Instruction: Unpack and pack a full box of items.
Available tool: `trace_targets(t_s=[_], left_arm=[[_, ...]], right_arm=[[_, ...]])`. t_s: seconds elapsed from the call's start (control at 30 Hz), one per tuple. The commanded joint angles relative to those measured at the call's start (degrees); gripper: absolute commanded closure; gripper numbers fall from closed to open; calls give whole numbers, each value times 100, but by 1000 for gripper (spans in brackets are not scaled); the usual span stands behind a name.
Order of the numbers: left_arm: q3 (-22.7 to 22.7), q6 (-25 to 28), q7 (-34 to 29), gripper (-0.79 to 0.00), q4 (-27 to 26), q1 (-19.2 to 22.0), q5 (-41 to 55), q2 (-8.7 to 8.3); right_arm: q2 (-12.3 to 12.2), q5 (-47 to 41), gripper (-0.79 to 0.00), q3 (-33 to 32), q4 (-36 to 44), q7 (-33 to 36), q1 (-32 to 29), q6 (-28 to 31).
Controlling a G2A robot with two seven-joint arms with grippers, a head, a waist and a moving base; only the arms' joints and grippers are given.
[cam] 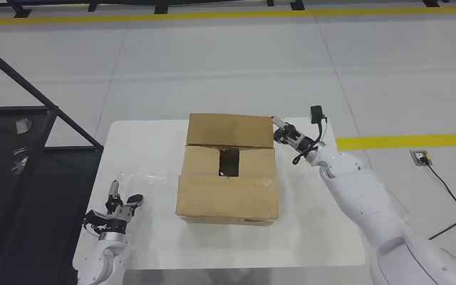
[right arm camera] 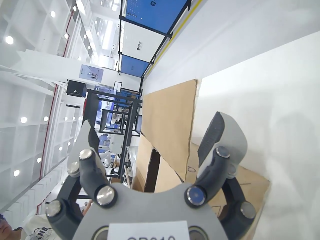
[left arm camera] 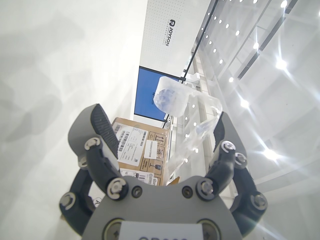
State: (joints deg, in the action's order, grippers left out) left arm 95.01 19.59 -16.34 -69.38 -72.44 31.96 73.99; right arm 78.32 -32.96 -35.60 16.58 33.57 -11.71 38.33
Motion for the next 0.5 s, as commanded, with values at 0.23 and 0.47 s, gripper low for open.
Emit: trace_targets(t_s=[0.23, 0.47], left_arm=[[-19, -22, 34, -785, -23, 19, -54, 4], [-35, -35, 32, -785, -40, 15, -55, 9]], right_arm=[[32, -1269, -785, -632, -124, 1629, -101, 652], [-82, -1965, -785, -1077, 142, 2822, -196, 418]])
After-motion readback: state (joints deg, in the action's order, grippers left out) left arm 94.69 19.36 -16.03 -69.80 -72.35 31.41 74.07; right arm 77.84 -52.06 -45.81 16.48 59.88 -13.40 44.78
